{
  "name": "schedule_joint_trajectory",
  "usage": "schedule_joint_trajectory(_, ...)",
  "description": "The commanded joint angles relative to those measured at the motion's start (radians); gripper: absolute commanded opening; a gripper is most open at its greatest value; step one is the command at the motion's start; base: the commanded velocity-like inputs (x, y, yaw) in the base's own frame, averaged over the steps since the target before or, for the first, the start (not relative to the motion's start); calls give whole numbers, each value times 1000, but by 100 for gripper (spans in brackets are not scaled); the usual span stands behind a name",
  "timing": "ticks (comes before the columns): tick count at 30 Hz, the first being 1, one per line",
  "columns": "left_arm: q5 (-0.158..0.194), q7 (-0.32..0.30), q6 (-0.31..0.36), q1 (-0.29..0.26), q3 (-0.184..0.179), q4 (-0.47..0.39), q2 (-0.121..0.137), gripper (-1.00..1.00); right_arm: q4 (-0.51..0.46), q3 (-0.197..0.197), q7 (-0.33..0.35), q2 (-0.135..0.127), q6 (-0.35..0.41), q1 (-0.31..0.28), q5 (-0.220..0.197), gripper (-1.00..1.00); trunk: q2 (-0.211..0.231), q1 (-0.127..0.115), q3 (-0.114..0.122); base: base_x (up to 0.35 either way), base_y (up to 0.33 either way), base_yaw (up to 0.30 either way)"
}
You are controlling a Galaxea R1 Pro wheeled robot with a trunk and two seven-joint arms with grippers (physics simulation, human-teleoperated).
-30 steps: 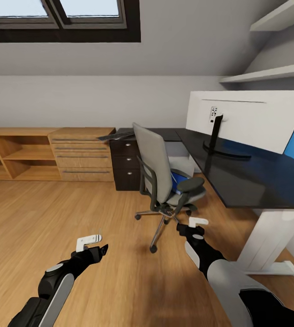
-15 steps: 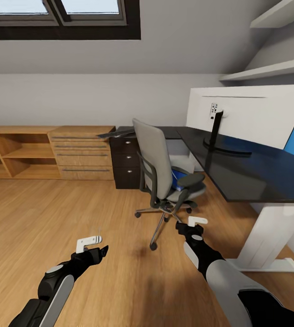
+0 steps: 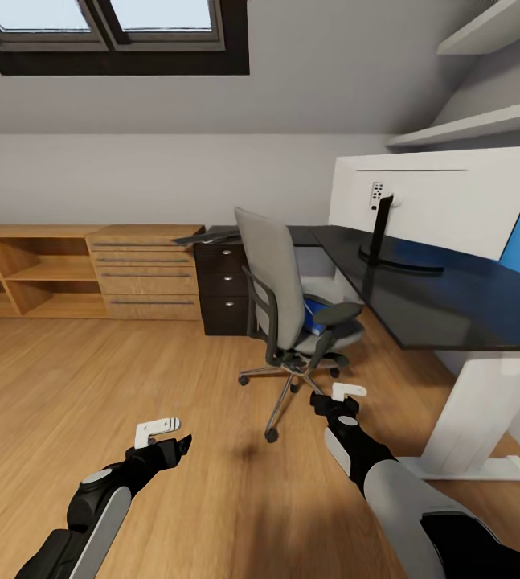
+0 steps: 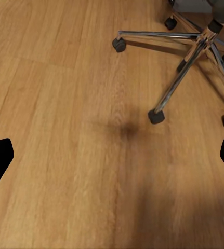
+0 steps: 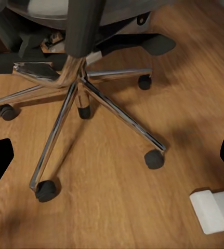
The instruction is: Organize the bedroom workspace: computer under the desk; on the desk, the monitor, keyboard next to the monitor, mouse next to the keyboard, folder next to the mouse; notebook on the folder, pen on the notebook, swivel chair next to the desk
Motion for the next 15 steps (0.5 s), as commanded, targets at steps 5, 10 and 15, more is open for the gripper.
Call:
schedule_joint_trajectory(5,11,10,2,-1,-2,-1,1,100,1,-1,-2,0,-5,-1,-5,100,-36,19,-9,0,0,0)
schedule_joint_trajectory(10,11,10,2,-1,-2,-3,1,100,-1,-2,-2,-1,-6,-1,-4,100,-71,38,-16,0,0,0)
schedule_joint_trajectory(15,11,10,2,-1,-2,-4,1,100,-2,-2,-2,-1,-8,-1,-3,100,-106,57,-24,0,0,0)
